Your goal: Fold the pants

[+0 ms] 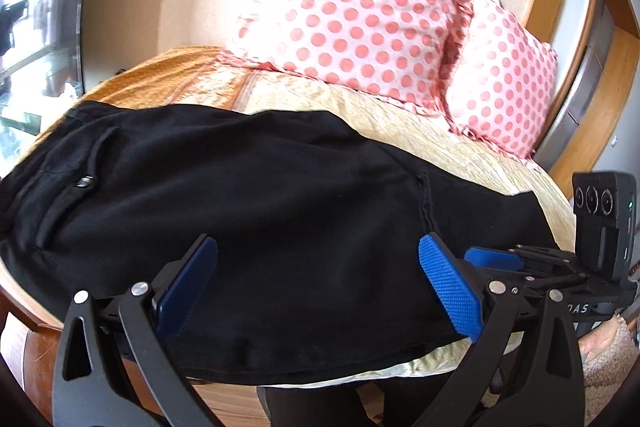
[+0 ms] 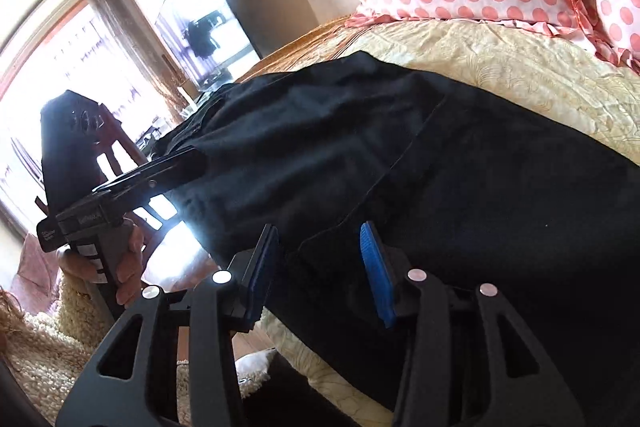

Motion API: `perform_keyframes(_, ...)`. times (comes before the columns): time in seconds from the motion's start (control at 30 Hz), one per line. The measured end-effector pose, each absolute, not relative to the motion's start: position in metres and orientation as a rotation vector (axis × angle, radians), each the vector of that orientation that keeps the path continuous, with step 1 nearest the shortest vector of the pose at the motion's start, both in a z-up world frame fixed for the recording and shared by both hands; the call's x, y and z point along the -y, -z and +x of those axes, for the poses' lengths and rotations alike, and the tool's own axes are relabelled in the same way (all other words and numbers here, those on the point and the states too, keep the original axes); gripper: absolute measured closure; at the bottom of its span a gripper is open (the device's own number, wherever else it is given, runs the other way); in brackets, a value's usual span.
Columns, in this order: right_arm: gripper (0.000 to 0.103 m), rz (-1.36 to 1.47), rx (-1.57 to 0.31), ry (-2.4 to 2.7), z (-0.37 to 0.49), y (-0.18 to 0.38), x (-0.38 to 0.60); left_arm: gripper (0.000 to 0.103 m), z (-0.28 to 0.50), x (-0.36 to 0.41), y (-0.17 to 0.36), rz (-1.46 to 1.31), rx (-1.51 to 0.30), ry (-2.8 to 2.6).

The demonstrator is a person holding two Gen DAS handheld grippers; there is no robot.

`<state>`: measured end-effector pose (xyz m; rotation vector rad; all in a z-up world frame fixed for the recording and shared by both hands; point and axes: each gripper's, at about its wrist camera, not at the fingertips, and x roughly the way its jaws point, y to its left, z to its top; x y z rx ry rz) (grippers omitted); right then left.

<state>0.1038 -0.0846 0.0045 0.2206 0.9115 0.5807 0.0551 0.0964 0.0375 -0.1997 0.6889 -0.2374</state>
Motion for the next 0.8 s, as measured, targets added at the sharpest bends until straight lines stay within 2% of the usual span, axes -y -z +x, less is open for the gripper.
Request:
perform_keyframes(0.1, 0.055, 0.127, -0.903, -0.57, 0.097, 0.002, 0.07, 0.002, 0.051, -0.12, -0.044, -0.24, -0.67, 0.165)
perform_keyframes(0.5, 0.057, -0.068, -0.807, -0.532, 0.071, 0.001, 0.05, 0.002, 0.028, -0.207, -0.055, -0.429, -0.615, -0.062)
perform_keyframes(0.6, 0.067, -0.087, -0.796, -0.498, 0.065, -0.002, 0.053, 0.002, 0.028, -0.208, -0.052, -0.433, -0.627, -0.058)
perform_keyframes(0.67, 0.08, -0.015, -0.812, -0.489, 0.07, -0.004, 0.064, 0.002, 0.029, -0.206, -0.051, -0.421, -0.633, -0.052)
perform_keyframes(0.73, 0.087, 0.055, -0.815, -0.489, 0.078, -0.007, 0.074, 0.002, 0.029, -0.204, -0.05, -0.414, -0.633, -0.045)
perform_keyframes(0.8, 0.087, 0.085, -0.8, -0.497, 0.083, -0.014, 0.076, 0.002, 0.029, -0.202, -0.051, -0.41, -0.632, -0.037)
